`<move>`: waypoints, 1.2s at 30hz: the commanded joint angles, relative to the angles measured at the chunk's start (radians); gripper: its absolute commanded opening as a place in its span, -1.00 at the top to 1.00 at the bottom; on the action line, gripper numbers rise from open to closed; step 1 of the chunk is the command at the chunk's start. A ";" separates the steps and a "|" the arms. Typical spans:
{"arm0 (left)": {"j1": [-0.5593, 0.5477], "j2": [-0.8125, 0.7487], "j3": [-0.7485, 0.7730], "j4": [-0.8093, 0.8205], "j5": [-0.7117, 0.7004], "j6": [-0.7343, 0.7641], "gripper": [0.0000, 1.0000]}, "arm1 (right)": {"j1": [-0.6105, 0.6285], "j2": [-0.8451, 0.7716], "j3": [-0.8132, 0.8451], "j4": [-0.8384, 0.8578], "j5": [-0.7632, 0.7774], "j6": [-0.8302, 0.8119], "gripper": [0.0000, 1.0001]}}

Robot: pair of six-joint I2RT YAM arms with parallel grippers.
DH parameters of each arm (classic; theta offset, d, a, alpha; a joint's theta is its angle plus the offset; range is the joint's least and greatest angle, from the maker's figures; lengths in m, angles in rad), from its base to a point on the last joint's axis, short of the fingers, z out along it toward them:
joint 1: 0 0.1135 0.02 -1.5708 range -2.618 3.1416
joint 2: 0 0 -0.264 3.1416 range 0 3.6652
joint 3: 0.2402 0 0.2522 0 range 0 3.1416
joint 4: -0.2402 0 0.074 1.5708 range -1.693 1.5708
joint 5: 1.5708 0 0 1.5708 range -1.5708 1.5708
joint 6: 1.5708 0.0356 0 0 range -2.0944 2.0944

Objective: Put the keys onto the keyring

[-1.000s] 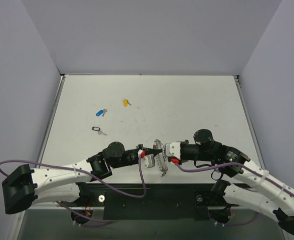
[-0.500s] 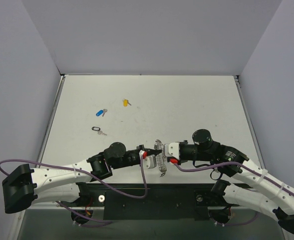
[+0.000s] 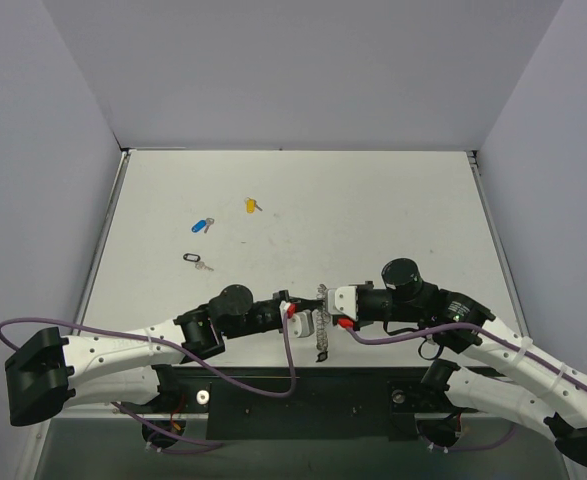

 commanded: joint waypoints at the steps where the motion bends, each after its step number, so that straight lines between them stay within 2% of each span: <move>1: -0.010 -0.003 0.061 0.031 -0.004 -0.018 1.00 | 0.012 0.001 0.039 0.017 -0.023 -0.027 1.00; 36: 0.056 -0.016 0.068 0.078 0.011 -0.176 1.00 | 0.005 -0.022 0.041 -0.104 -0.007 -0.109 1.00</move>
